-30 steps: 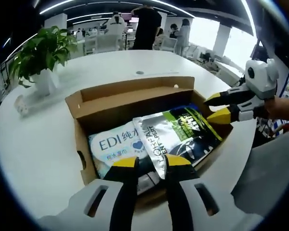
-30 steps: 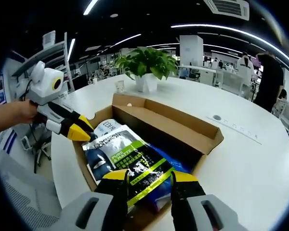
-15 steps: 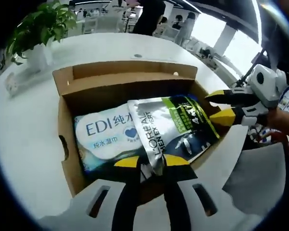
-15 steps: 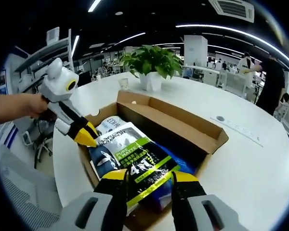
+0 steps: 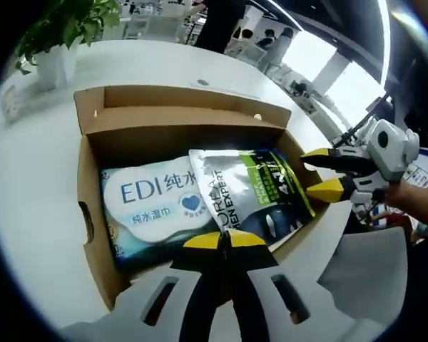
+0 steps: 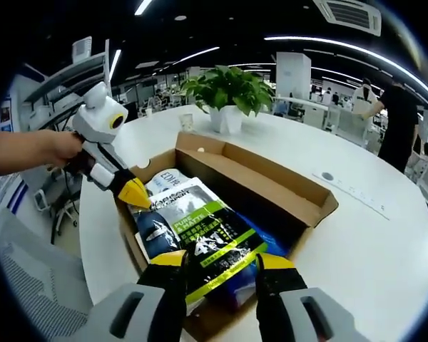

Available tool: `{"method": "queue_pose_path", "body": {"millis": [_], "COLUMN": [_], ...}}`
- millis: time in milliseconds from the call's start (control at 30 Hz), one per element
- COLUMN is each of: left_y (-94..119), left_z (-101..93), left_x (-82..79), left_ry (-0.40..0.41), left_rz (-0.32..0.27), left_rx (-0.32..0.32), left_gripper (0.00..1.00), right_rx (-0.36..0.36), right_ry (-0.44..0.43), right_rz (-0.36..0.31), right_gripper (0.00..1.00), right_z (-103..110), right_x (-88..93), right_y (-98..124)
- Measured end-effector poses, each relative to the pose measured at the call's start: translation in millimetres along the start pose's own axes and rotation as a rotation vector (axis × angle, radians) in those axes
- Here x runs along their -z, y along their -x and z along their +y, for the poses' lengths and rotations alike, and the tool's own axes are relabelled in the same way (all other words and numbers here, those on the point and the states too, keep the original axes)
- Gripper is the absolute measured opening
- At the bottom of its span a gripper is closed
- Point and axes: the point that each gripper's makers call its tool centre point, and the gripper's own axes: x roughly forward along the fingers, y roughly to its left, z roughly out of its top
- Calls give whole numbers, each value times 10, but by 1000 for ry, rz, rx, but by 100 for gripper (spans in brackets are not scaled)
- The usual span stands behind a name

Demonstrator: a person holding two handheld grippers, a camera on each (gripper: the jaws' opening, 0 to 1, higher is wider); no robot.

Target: Operate the shoe box by opening the lid, removing the specified soft item, and placing it in the target area until the item is outside and the box remains undamaged.

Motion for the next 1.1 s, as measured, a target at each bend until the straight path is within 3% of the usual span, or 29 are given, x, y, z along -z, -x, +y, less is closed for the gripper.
{"method": "queue_pose_path", "body": {"millis": [567, 1100], "left_y": [180, 164], "left_z": [33, 88], "left_x": [49, 69], "left_ry": [-15, -17], "left_rz": [-11, -18], "left_rx": [-53, -66], "left_gripper": [0, 0], "right_rx": [-56, -68], "right_ry": [-51, -132], "right_rz": [33, 111], "right_gripper": [37, 37], "right_z": [110, 139], "right_x": [-17, 87], "right_y": [-177, -354]}}
